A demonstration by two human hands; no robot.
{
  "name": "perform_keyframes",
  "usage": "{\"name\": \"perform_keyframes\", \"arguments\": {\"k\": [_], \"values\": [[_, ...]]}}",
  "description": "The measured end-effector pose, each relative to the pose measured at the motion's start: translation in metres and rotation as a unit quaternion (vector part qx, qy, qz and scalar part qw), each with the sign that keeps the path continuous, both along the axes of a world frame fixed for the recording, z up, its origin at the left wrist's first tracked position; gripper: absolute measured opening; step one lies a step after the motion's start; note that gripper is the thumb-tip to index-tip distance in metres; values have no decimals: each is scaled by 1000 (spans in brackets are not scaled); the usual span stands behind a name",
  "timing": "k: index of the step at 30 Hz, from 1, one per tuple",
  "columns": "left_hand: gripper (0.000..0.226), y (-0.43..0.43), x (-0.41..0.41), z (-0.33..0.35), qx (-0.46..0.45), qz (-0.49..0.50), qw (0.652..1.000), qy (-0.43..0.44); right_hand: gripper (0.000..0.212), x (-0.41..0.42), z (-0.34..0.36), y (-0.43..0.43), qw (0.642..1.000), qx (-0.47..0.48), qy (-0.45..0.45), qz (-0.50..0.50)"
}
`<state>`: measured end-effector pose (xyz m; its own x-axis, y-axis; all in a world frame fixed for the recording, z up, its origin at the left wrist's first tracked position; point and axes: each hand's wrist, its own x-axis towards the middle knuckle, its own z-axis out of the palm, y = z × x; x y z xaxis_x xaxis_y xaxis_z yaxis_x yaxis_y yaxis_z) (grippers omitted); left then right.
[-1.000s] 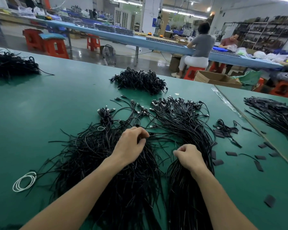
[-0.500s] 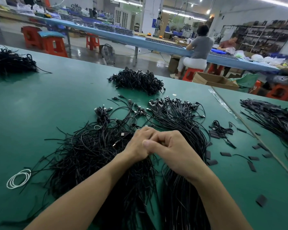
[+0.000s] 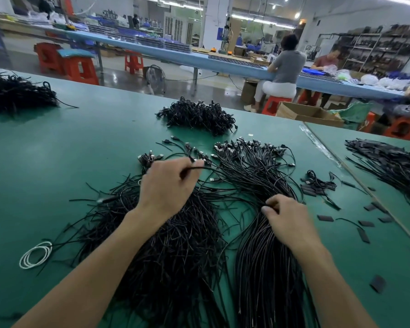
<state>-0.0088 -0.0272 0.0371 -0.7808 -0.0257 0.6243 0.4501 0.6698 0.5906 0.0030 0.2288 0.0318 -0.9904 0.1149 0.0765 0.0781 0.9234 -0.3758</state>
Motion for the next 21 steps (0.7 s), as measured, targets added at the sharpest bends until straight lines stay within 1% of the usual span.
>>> {"name": "perform_keyframes", "arguments": {"k": [1,2,3,4,5,7,8,10,12,14,15,17,19,20,21], "values": [[47,3,1,-2,-58,-13,997,-46,43,3,0,-6,999,10,-3,45],[48,7,3,-5,-103,-20,991,-81,56,8,1,-16,995,-13,10,102],[49,11,5,-8,-138,-15,985,-103,63,13,5,-26,986,-53,26,159],[50,15,6,-11,-166,-3,979,-117,66,17,8,-36,974,-91,33,207],[47,18,8,-14,-185,8,975,-124,63,19,8,-44,963,-119,32,241],[36,23,10,-16,-200,19,971,-132,48,19,7,-53,952,-151,22,266],[33,24,11,-15,-199,17,971,-133,37,18,7,-55,951,-164,32,259],[37,22,13,-14,-185,-4,975,-125,15,16,8,-52,950,-200,84,224],[43,16,16,-12,-150,-30,978,-139,9,15,8,-46,946,-233,128,187],[50,8,19,-10,-94,-74,971,-208,11,12,8,-38,938,-267,152,158],[55,5,21,-8,-61,-117,958,-256,11,11,9,-36,933,-289,160,146],[56,5,30,-3,-9,-230,910,-346,12,9,10,-37,918,-330,175,132],[53,6,41,5,33,-348,838,-418,11,8,10,-40,909,-348,190,126],[51,6,45,10,56,-396,803,-441,11,8,9,-42,907,-353,195,122],[48,5,48,16,79,-432,776,-452,13,9,9,-44,905,-360,195,118]]}}
